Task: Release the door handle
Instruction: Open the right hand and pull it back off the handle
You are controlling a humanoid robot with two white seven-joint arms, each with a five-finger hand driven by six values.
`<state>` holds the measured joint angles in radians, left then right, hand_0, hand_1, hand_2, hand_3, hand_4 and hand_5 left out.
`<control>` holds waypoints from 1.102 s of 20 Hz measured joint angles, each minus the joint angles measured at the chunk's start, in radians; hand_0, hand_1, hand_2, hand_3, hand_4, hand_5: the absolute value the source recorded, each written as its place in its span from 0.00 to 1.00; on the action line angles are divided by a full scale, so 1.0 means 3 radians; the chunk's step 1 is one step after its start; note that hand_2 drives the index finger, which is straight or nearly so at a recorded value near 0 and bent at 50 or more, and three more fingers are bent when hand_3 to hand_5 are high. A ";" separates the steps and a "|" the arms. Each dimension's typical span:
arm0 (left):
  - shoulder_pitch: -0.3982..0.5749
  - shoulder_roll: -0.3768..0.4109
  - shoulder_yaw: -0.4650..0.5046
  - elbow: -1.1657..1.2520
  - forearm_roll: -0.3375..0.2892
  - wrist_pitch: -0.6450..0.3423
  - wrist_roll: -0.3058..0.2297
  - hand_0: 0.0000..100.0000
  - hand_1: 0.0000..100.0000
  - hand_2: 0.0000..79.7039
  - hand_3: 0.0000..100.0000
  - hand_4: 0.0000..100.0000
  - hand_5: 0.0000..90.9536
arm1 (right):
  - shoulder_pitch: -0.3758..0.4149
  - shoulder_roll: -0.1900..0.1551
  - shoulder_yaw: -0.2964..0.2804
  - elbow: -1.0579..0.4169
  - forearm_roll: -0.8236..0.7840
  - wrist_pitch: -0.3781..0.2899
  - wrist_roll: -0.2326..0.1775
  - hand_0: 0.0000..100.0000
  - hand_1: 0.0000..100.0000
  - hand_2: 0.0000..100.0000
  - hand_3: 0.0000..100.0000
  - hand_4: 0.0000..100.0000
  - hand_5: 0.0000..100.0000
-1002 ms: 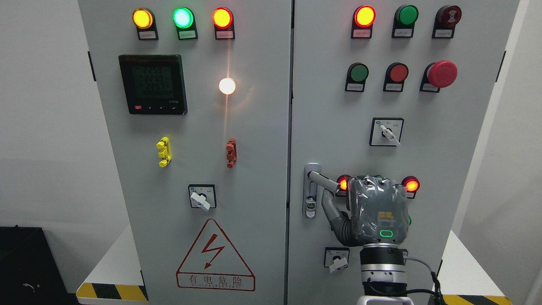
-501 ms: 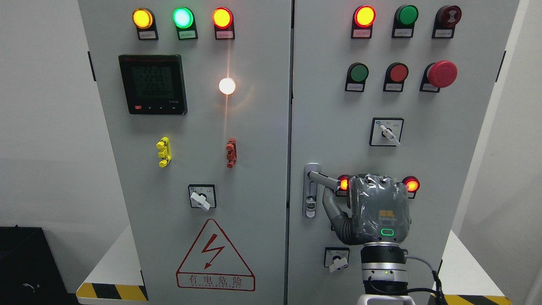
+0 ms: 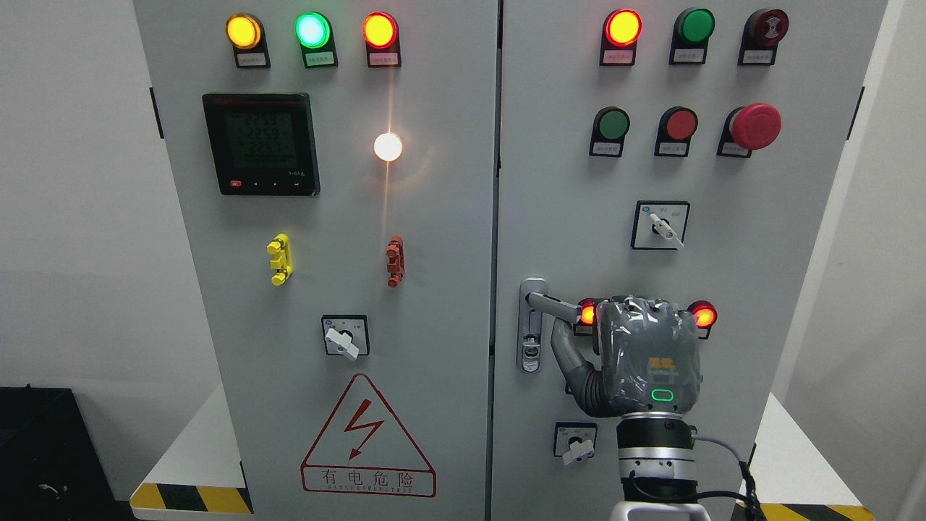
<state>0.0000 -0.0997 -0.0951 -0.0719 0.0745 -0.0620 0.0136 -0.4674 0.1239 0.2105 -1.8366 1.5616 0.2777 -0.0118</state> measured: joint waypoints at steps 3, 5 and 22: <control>0.0000 0.0000 0.0000 0.0000 0.0000 0.0000 0.0000 0.12 0.56 0.00 0.00 0.00 0.00 | 0.0005 -0.0002 0.0000 -0.0006 0.0000 0.0000 0.0002 0.54 0.34 0.93 1.00 1.00 1.00; 0.0000 0.0000 0.0000 0.0000 0.0000 0.0000 0.0000 0.12 0.56 0.00 0.00 0.00 0.00 | 0.0012 -0.0004 0.0000 -0.0015 0.0000 0.0000 0.0002 0.54 0.34 0.93 1.00 1.00 1.00; 0.0000 0.0000 0.0000 0.0000 -0.0001 0.0000 0.0000 0.12 0.56 0.00 0.00 0.00 0.00 | 0.0613 -0.0081 -0.0161 -0.0380 -0.0045 -0.0247 -0.0142 0.56 0.31 0.44 0.60 0.58 0.58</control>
<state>0.0000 -0.0997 -0.0951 -0.0721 0.0743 -0.0620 0.0136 -0.2835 0.0996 0.1622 -1.9508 1.5480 0.2037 -0.0544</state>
